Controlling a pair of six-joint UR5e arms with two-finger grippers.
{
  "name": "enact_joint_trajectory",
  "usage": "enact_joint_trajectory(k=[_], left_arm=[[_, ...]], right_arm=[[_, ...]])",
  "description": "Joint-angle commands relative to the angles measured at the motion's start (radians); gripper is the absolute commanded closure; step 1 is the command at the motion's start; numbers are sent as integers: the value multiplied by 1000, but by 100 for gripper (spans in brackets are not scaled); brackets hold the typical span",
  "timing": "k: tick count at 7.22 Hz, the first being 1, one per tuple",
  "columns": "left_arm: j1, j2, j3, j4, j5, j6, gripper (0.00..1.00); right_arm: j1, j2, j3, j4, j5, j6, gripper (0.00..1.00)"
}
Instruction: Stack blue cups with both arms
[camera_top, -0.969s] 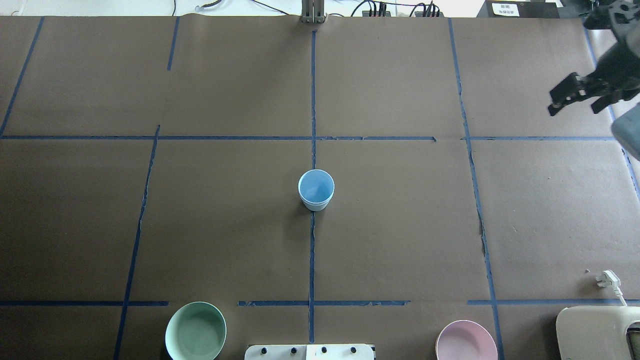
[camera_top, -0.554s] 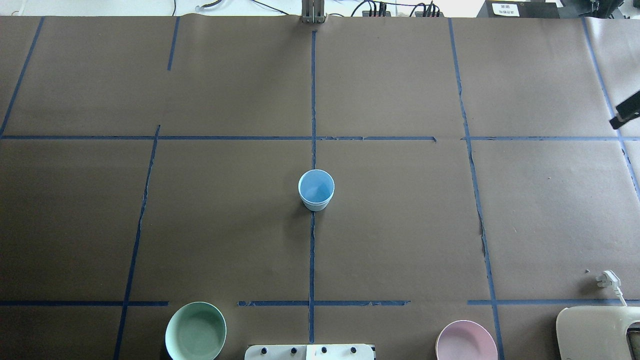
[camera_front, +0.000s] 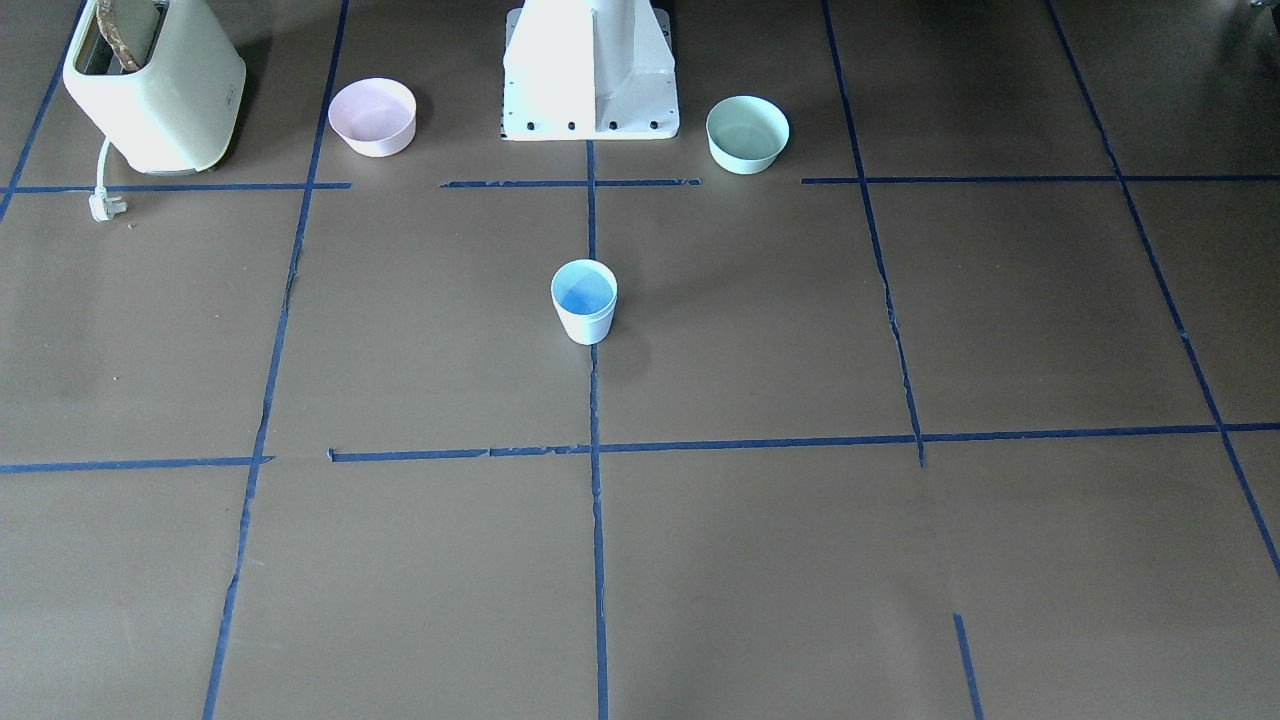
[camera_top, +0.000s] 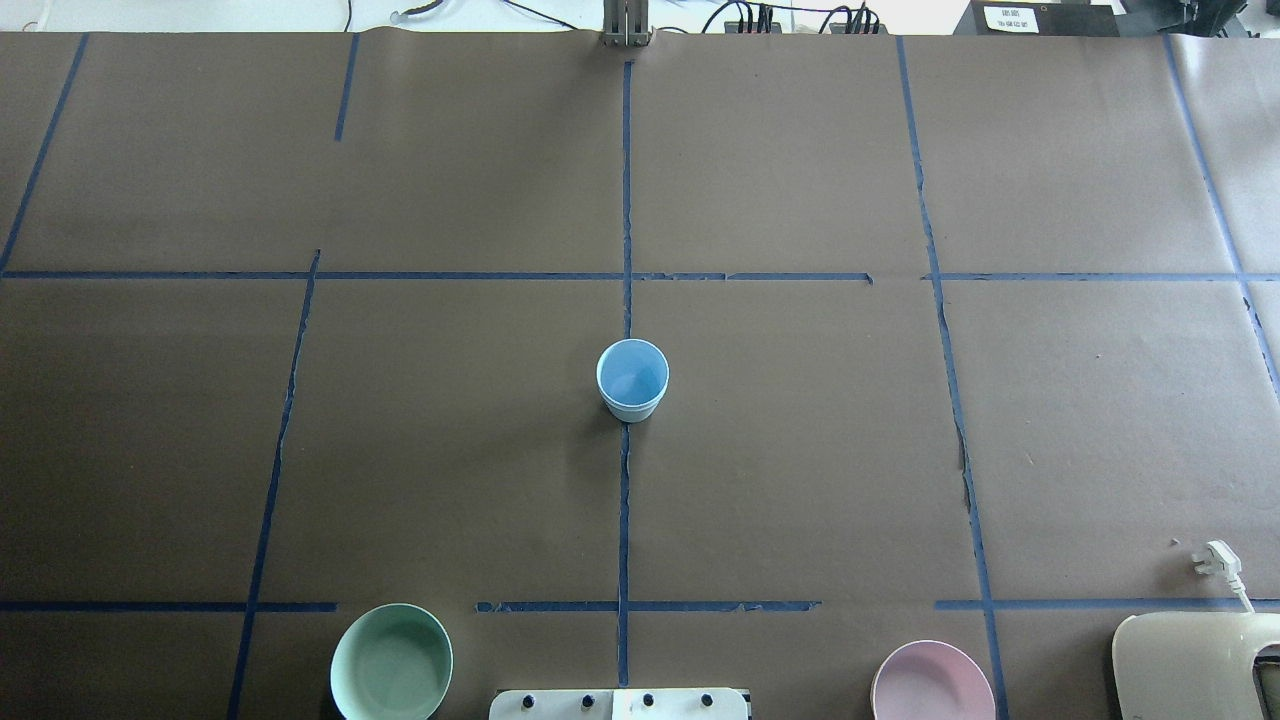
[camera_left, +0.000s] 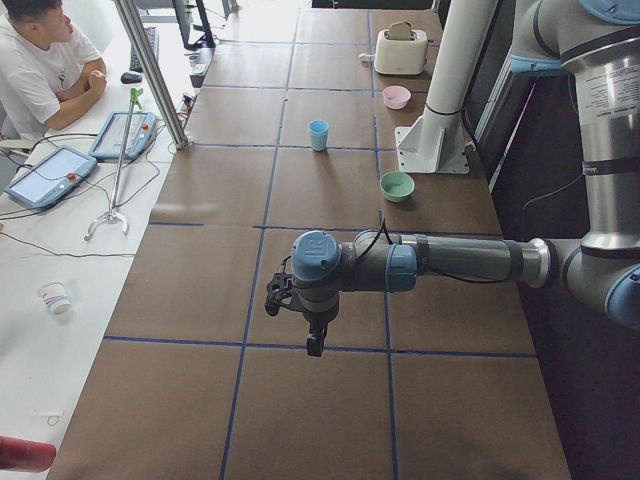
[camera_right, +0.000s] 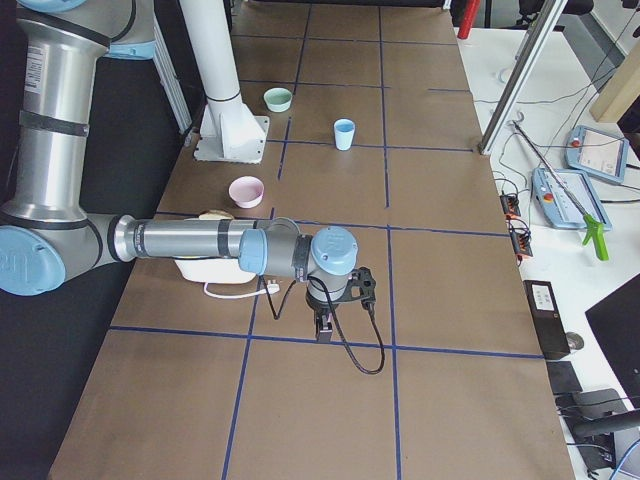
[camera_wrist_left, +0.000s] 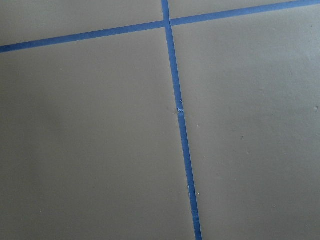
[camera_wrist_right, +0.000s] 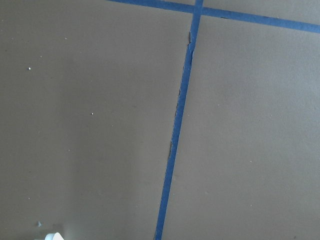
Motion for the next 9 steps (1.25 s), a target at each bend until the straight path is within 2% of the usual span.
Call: enact_joint_trajectory(k=[1,9], left_arm=[[2,1,5,-1,-2,1,0],[3,-4,5,-3,-2,1,0]], right_arm=[[1,-2,-1,4,0,-2,0],[1,1,-2,4,17,1,0]])
